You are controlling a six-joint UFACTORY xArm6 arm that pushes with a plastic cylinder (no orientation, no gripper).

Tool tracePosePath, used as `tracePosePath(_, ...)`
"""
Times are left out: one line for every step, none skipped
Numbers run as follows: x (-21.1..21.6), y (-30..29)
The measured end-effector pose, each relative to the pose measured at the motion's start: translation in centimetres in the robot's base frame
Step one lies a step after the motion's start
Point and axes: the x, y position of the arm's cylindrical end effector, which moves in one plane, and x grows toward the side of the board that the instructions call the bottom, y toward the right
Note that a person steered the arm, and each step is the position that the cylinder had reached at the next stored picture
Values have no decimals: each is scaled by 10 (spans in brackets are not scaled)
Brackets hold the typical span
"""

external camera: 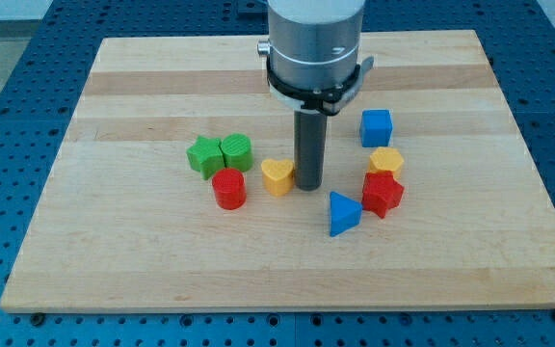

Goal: Push the green star and green circle to red star

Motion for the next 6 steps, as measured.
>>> tracePosePath(15, 2)
tracePosePath(20, -19)
tracePosePath(29, -56)
tracePosePath(30, -82)
tracePosePath(30, -83)
tracePosePath(30, -80)
